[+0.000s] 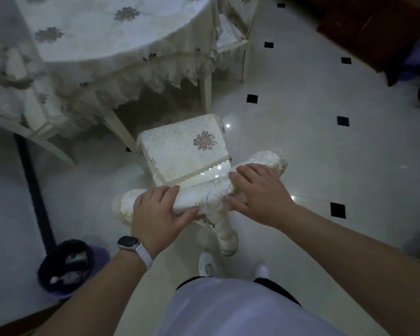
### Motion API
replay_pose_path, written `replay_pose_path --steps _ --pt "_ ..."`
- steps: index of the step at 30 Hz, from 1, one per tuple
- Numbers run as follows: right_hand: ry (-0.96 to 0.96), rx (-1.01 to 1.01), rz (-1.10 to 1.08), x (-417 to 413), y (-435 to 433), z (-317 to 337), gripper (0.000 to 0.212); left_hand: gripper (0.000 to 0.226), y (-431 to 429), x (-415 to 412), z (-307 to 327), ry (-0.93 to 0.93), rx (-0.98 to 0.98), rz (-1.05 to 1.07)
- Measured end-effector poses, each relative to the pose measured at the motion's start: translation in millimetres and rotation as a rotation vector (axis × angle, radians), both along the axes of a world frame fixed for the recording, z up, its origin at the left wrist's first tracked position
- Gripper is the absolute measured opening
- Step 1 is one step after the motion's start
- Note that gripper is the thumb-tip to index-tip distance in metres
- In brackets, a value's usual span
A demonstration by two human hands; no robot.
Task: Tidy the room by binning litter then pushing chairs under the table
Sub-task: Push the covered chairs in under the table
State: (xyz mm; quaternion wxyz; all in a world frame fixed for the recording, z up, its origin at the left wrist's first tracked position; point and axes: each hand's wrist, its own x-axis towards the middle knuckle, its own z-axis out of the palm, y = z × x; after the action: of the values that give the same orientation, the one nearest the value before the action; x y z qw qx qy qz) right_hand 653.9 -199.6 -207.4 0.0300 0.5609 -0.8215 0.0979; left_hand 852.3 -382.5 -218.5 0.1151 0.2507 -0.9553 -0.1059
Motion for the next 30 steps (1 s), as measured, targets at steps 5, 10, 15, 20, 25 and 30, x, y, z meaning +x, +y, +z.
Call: replay_pose_path --steps 5,10,15,20,25,30 --pt "-0.030 -0.047 0.127 -16.6 -3.4 -7.7 0.058 0.065 17.3 3.1 -0.5 0.049 0.022 0.096" --pt "-0.069 -0.125 0.221 -26.8 -2.6 -19.1 0.055 0.065 30.3 3.3 -4.3 0.037 0.009 0.139" --pt "-0.078 -0.167 0.259 -30.6 -1.2 -27.9 0.058 0.070 36.1 4.8 -7.6 0.034 -0.006 0.131" --pt "-0.048 -0.195 0.307 -37.8 -4.9 -31.7 0.066 0.070 35.2 2.6 -12.8 0.090 -0.040 0.151" --pt "-0.016 -0.270 0.359 -45.4 -14.0 -37.3 0.065 0.069 28.6 -0.1 -23.2 0.133 -0.085 0.154" --pt "-0.010 -0.291 0.440 -66.4 -38.5 -31.7 0.062 0.069 10.6 -14.9 -23.1 0.193 -0.089 0.148"
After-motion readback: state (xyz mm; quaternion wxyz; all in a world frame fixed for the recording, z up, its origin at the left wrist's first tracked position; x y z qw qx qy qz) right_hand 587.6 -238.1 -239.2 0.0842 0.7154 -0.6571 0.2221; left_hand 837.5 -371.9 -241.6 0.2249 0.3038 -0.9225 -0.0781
